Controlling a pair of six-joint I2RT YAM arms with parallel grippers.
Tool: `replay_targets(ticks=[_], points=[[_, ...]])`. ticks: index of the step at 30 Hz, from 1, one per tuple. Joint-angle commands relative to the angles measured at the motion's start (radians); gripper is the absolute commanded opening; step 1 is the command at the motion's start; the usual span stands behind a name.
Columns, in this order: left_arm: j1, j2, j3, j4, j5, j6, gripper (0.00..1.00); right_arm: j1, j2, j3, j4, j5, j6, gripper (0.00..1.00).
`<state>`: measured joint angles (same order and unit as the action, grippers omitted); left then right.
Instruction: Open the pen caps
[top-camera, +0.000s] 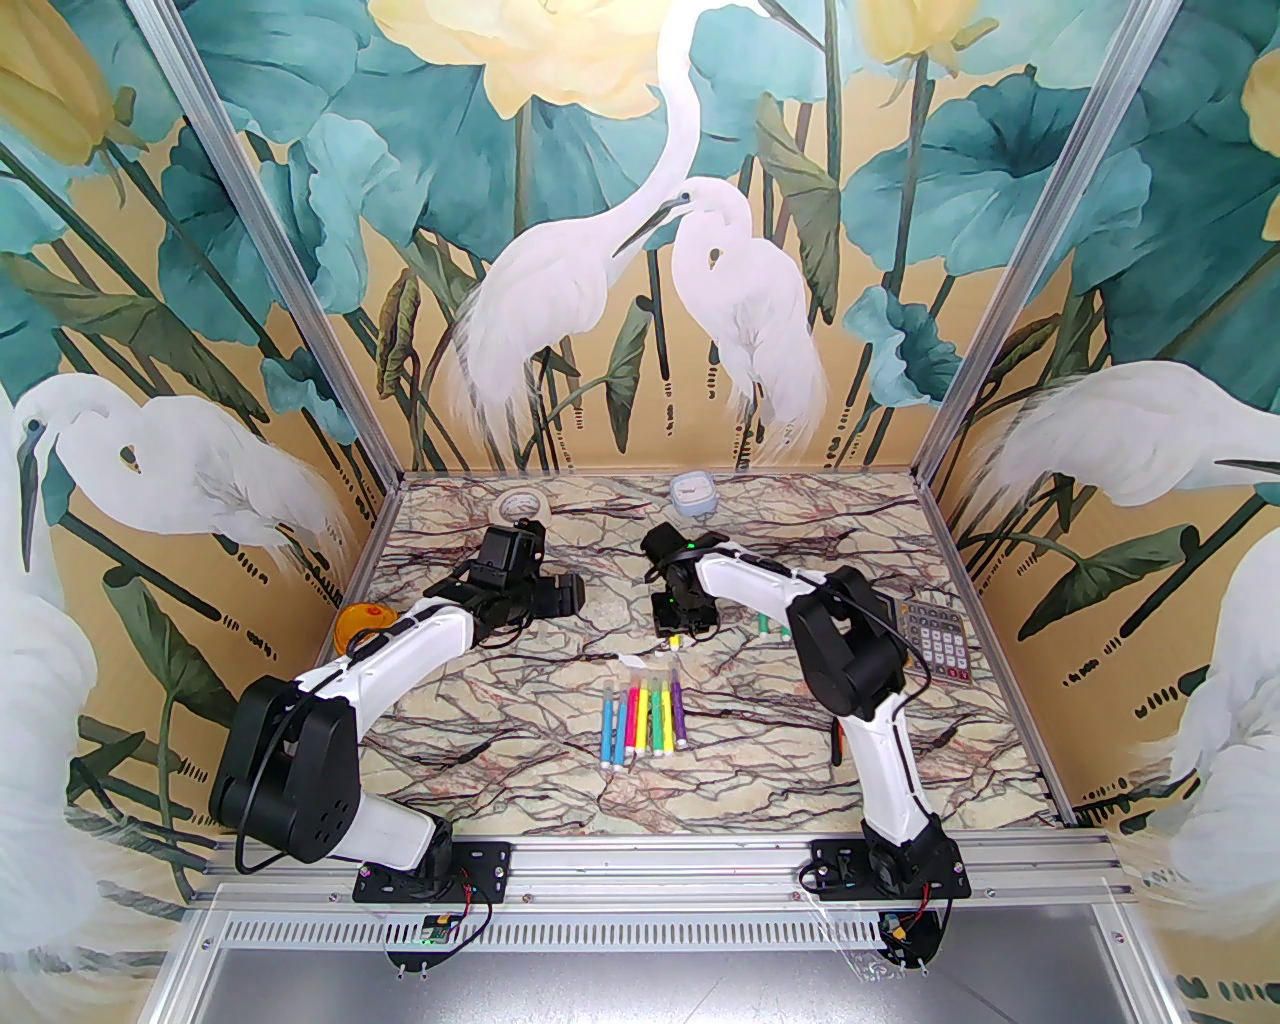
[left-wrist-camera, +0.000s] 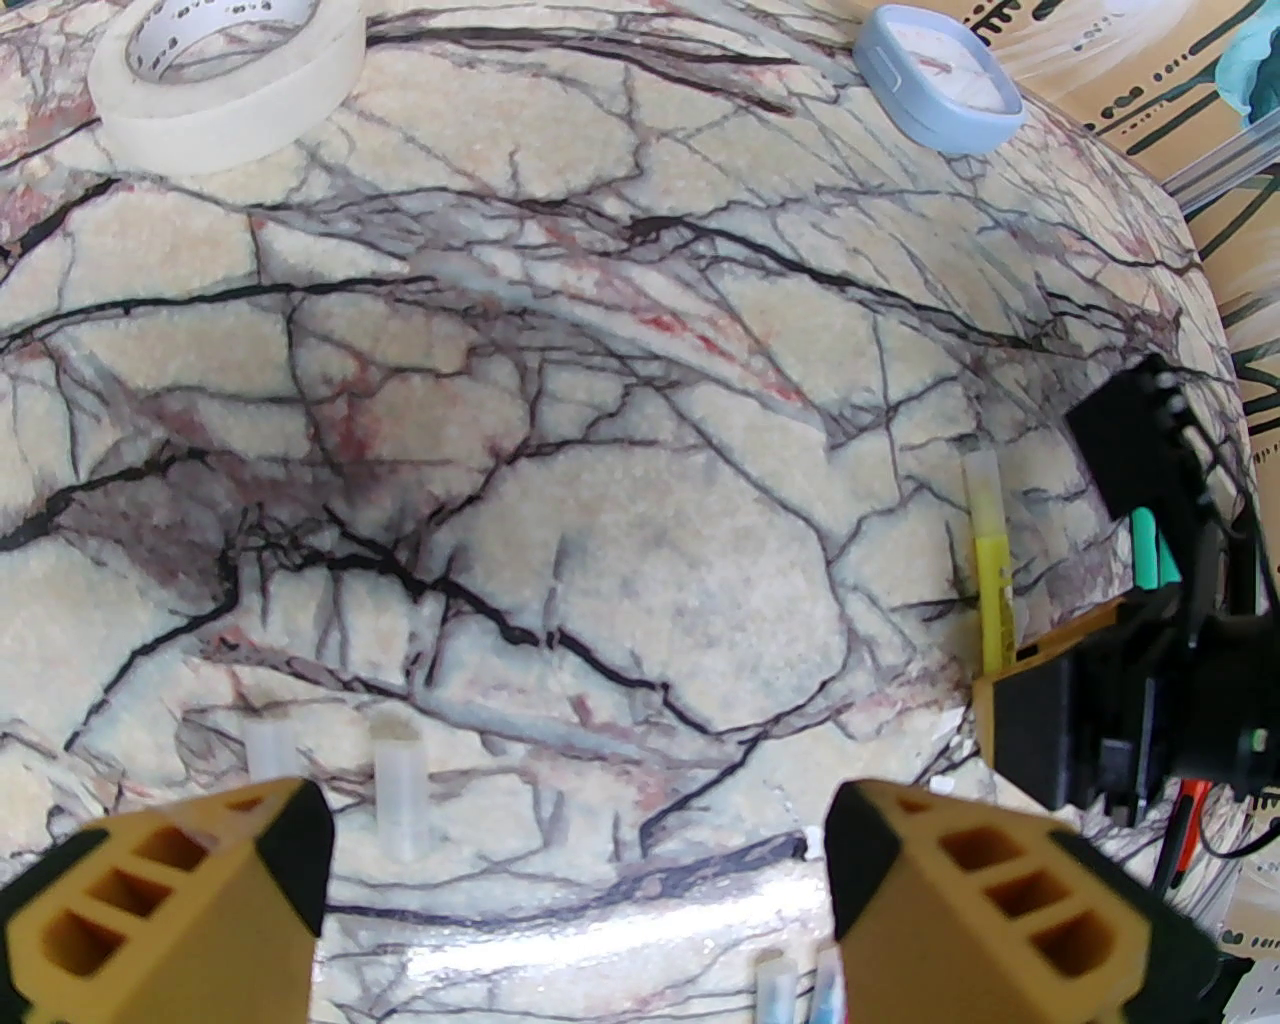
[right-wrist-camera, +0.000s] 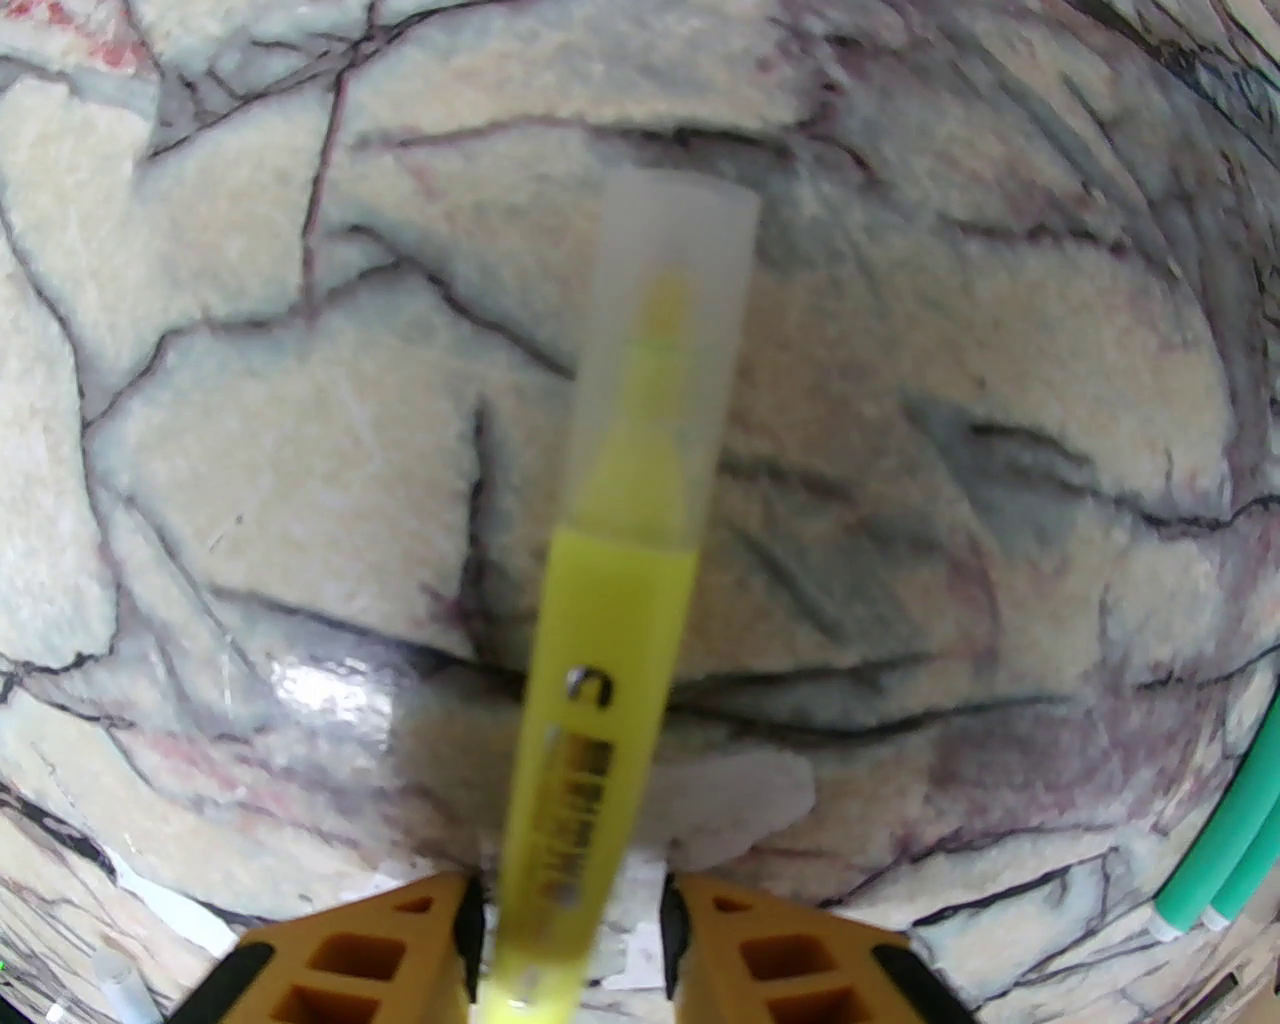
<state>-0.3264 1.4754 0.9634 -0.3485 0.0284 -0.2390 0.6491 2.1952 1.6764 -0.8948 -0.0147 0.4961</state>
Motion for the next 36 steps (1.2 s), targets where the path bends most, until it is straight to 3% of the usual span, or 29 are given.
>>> replay_targets(ticks=[1, 13, 21, 28, 36], points=[[0.006, -0.026, -0.015, 0.017, -0.006, 0.031, 0.86, 0.011, 0.045, 0.049, -0.06, 0.055, 0.013, 0.33], [0.008, -0.041, -0.031, 0.014, -0.01, 0.041, 0.86, 0.017, 0.123, 0.104, -0.105, 0.088, 0.0, 0.28], [0.008, -0.044, -0.022, -0.001, 0.018, 0.033, 0.86, 0.018, 0.113, 0.078, -0.088, 0.099, -0.032, 0.17], [0.008, -0.031, -0.027, 0.05, 0.202, -0.003, 0.84, 0.017, -0.012, -0.05, 0.046, 0.048, -0.106, 0.09], [0.008, 0.059, -0.018, 0.187, 0.411, -0.11, 0.81, 0.011, -0.19, -0.207, 0.18, -0.05, -0.198, 0.09]])
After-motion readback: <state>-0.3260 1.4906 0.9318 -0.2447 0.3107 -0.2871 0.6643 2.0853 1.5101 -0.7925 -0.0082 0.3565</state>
